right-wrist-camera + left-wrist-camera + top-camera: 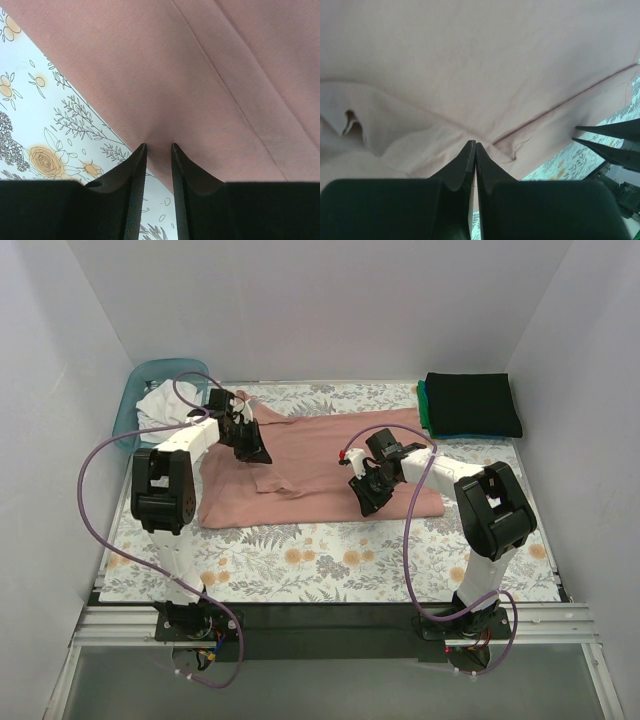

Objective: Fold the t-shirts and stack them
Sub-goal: Fold the tshirt

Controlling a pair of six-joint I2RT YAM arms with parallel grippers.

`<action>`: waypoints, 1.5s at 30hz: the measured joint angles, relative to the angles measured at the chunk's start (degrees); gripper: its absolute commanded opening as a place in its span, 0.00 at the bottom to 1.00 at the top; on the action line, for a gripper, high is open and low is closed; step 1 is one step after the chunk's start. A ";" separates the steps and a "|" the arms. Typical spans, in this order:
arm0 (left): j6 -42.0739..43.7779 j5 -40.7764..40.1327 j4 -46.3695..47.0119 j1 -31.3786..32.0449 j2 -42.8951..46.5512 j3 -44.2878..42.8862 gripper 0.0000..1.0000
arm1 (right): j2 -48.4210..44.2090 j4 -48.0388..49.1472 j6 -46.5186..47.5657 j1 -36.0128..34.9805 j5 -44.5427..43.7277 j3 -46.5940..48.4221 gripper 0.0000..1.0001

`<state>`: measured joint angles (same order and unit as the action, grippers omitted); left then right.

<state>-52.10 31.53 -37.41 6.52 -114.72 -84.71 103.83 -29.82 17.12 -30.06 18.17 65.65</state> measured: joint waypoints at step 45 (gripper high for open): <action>-3.63 -6.27 0.66 0.85 4.68 8.87 0.00 | -0.39 0.20 1.09 0.07 0.39 -0.61 0.30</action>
<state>-55.72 25.26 -36.75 7.38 -110.04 -75.83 103.44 -29.63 18.22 -30.00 18.57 65.04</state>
